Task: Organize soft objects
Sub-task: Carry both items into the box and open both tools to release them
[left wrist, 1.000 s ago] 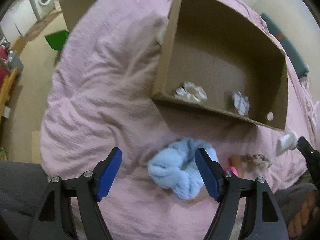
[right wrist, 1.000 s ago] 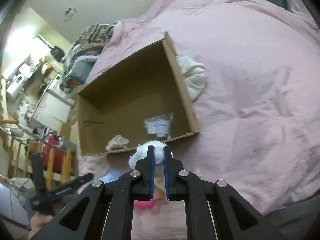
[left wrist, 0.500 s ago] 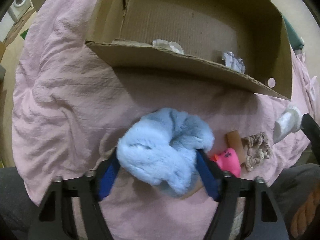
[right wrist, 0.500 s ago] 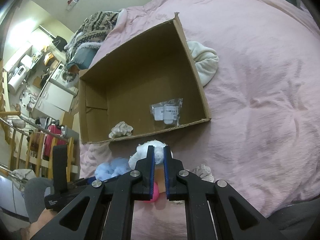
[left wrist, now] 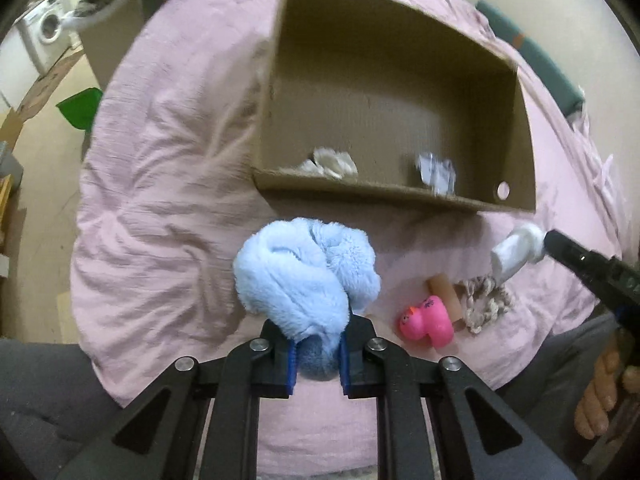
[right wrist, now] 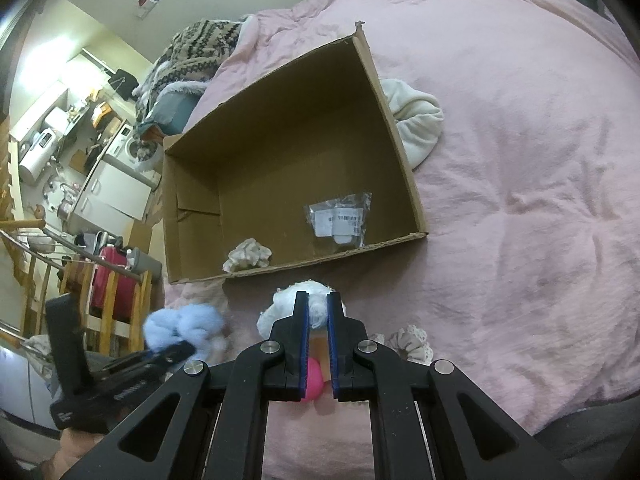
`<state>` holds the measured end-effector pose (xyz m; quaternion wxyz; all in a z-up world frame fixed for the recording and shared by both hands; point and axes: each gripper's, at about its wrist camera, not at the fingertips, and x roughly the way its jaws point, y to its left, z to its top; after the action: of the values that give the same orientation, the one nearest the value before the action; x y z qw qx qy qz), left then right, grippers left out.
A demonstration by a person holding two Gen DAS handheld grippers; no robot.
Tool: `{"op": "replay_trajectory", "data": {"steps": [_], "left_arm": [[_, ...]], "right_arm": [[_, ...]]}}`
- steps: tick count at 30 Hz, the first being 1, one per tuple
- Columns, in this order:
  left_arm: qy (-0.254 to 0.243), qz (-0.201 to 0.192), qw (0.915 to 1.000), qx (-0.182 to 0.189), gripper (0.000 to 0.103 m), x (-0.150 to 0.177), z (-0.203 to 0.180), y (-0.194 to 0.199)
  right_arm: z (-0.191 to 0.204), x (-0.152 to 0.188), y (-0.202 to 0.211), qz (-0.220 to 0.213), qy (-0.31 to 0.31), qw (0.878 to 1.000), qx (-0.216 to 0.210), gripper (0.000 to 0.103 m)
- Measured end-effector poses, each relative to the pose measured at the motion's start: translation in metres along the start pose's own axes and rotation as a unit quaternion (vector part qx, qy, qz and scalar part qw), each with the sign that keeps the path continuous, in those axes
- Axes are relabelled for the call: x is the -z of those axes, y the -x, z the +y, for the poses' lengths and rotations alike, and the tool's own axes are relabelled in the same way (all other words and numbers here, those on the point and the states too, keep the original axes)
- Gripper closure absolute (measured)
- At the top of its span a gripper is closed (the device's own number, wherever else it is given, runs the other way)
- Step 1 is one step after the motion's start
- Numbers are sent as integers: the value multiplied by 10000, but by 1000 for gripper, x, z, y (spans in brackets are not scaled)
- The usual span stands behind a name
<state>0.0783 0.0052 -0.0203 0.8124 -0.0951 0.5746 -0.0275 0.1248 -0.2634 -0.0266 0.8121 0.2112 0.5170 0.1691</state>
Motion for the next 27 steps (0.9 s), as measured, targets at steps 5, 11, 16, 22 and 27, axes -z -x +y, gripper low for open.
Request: {"op": "replay_trajectory", "data": {"steps": [5,11,16,22,27], "left_arm": [[22,-372,9993,-8,90,-3,-1,22],[-120,-947,9954,-114,90,-16,-8,52],[-391,-1244,9912,-207,90,-38,-17,67],[-572,-1497,9866,-301,90,-72,-23,67],[-700,-1580,9844,-339,90,-97,-33,51]], "right_arm": [[0,2,5,-52,19,10000,33,93],[-3,-4,17,-197,-82,9996,-185,93],[5,-19,30,-454,7,9985,-300,93],[15,-43,32,-670,209,9972,-274,93],[11,-64,17,-687,265,9972,-112,93]]}}
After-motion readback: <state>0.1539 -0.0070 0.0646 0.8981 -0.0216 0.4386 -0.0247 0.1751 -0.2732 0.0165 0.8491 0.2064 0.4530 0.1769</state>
